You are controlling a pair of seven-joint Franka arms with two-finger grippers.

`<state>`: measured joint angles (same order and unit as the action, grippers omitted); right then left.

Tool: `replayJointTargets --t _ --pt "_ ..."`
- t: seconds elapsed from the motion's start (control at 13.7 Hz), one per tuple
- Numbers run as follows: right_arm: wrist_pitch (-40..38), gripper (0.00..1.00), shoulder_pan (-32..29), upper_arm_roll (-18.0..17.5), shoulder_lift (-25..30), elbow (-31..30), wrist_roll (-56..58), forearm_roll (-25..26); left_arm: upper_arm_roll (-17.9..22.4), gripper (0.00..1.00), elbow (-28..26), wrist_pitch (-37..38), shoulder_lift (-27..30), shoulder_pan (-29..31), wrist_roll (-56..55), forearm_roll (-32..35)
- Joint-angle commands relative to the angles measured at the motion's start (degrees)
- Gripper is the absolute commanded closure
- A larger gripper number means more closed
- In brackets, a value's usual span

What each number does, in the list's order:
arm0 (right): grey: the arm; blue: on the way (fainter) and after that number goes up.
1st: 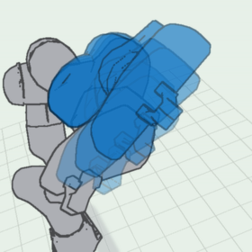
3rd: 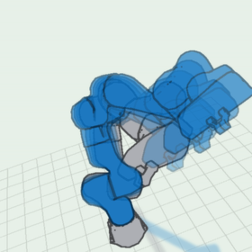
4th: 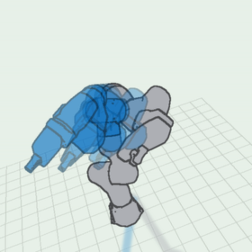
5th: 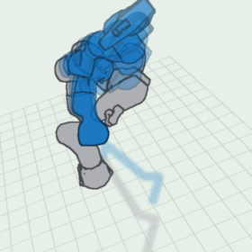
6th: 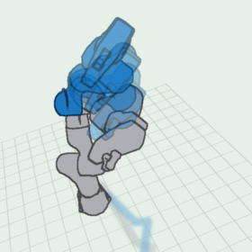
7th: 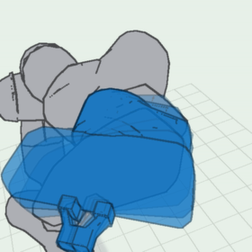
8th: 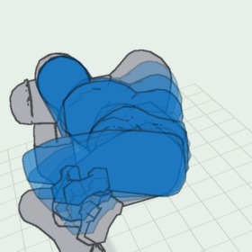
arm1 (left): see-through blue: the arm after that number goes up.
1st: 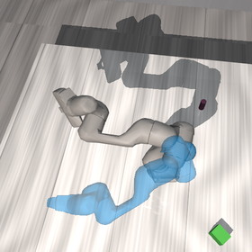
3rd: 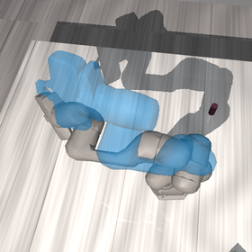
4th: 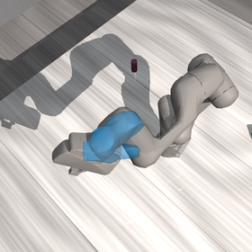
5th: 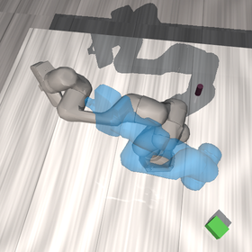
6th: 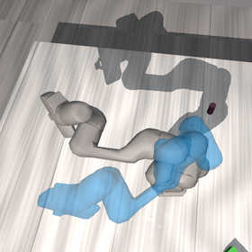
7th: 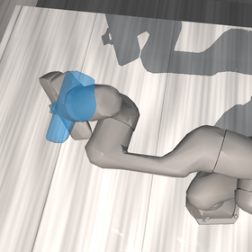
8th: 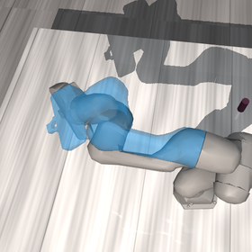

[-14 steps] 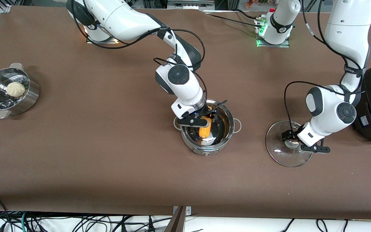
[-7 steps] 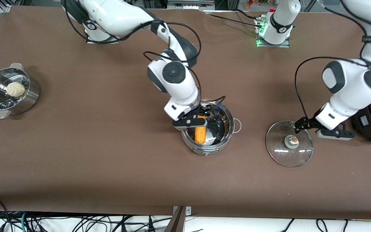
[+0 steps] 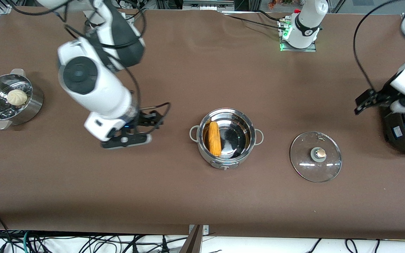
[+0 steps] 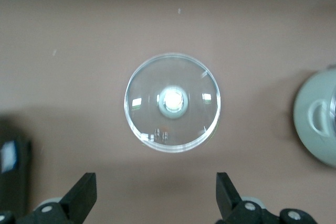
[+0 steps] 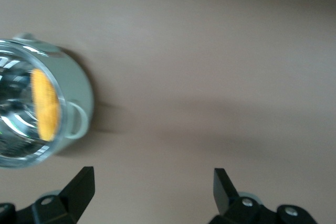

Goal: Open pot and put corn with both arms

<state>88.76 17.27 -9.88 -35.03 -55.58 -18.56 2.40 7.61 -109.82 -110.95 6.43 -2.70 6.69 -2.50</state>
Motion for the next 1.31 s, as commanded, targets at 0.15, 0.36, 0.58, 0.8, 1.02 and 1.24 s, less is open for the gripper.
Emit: replayJointTargets --t 0.15,0.36,0.58,0.8,1.02,1.24 --pt "-10.43 0.00 -10.83 -0.14 4.44 -2.25 11.76 0.24 -0.58 0.00 17.07 23.37 -1.24 -0.02 -4.76 4.08" --pt "-14.31 0.00 -14.71 0.91 4.44 -2.17 14.68 3.22 -0.75 0.00 21.30 28.93 -2.38 0.94 -5.02 3.99" --pt "-14.93 0.00 -17.09 0.92 4.27 -2.34 17.24 4.01 -0.67 0.00 23.24 29.47 -4.49 0.94 -5.81 3.47" --pt "-9.95 0.00 -19.63 0.92 6.97 -7.93 17.07 3.58 -0.57 0.00 27.63 30.97 -7.21 2.08 -5.90 2.59" --pt "2.16 0.00 -21.48 0.92 15.58 -22.33 16.27 3.49 -1.01 0.00 28.00 30.27 -8.01 2.61 -5.90 0.32" --pt "7.56 0.00 -21.83 0.92 23.76 -33.60 15.93 7.53 -1.10 0.00 26.07 29.30 -7.66 4.46 -5.99 -3.57"
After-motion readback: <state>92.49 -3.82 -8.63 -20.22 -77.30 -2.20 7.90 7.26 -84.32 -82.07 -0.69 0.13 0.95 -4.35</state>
